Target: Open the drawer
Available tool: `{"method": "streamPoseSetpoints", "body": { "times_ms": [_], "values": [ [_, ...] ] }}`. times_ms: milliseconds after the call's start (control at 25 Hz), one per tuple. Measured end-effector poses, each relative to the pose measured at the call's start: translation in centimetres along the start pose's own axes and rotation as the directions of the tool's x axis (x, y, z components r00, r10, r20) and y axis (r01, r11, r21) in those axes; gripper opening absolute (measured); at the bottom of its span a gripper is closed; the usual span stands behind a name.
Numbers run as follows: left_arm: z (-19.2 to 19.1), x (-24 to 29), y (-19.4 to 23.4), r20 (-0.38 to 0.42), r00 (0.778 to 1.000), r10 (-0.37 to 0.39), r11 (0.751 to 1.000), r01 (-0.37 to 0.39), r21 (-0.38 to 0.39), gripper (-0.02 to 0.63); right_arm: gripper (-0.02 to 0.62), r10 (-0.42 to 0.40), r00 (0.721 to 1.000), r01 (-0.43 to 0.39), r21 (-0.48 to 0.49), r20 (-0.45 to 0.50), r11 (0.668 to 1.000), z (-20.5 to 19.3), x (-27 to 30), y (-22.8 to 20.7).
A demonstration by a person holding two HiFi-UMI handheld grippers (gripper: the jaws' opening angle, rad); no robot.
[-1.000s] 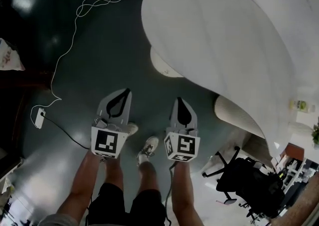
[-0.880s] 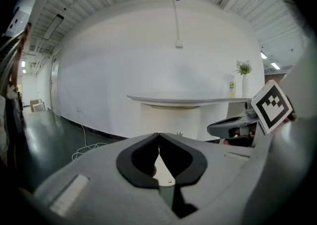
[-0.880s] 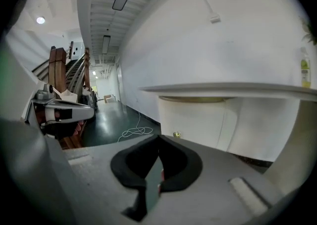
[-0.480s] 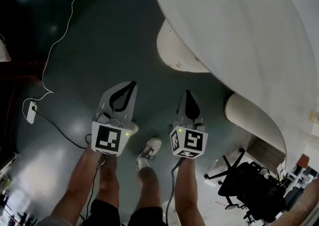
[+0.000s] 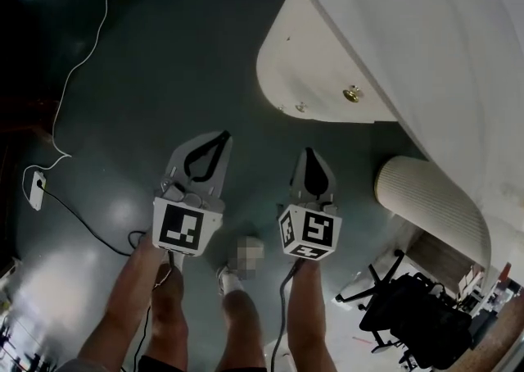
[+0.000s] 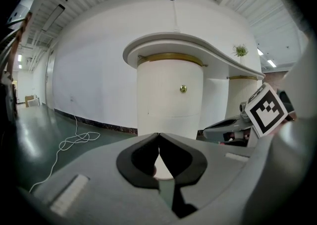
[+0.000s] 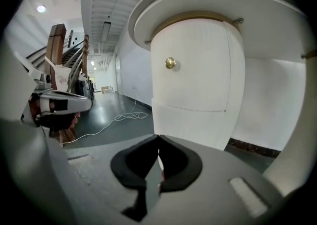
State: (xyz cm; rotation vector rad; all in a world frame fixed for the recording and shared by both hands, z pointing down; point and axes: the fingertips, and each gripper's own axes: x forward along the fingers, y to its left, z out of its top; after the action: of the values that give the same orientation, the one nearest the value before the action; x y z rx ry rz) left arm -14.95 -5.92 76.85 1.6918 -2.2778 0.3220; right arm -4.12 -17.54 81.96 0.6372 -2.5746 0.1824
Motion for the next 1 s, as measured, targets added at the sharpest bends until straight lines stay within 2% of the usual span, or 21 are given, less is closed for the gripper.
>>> {"method": "streamPoseSetpoints", "body": {
  "times_ms": [200, 440, 520, 720, 1000],
  "values": [
    [-1.2, 0.9, 0.0, -0.011, 1.0, -0.02, 1.0, 0.02, 0.009, 0.011, 0.003, -0.03, 0.999, 0.03, 0.009, -0.013, 1.0, -0.8, 2.3, -0.8],
    [-2.1, 1.3, 1.1, -0.022, 1.0, -0.008, 1.0, 0.008, -0.005, 0.011, 0.003, -0.047, 0.997, 0.047, 0.002, -0.058, 0.999, -1.9, 6.1, -0.9],
    [-2.3, 1.4, 1.3, -0.026, 1.0, -0.007, 1.0, 0.007, -0.01, 0.011, 0.106, -0.036, 0.996, 0.038, 0.022, -0.087, 0.999, -2.5, 7.4, -1.0],
    [-2.6, 1.3, 1.5, -0.035, 0.999, -0.006, 1.0, 0.006, -0.018, 0.011, 0.19, -0.043, 0.991, 0.052, 0.069, -0.128, 0.996, -3.5, 9.6, -1.3],
    [-3.2, 1.1, 2.5, -0.046, 0.999, 0.002, 0.999, -0.003, -0.032, 0.011, 0.193, -0.077, 0.984, 0.094, 0.097, -0.161, 0.991, -4.3, 11.3, -1.7]
  ]
}}
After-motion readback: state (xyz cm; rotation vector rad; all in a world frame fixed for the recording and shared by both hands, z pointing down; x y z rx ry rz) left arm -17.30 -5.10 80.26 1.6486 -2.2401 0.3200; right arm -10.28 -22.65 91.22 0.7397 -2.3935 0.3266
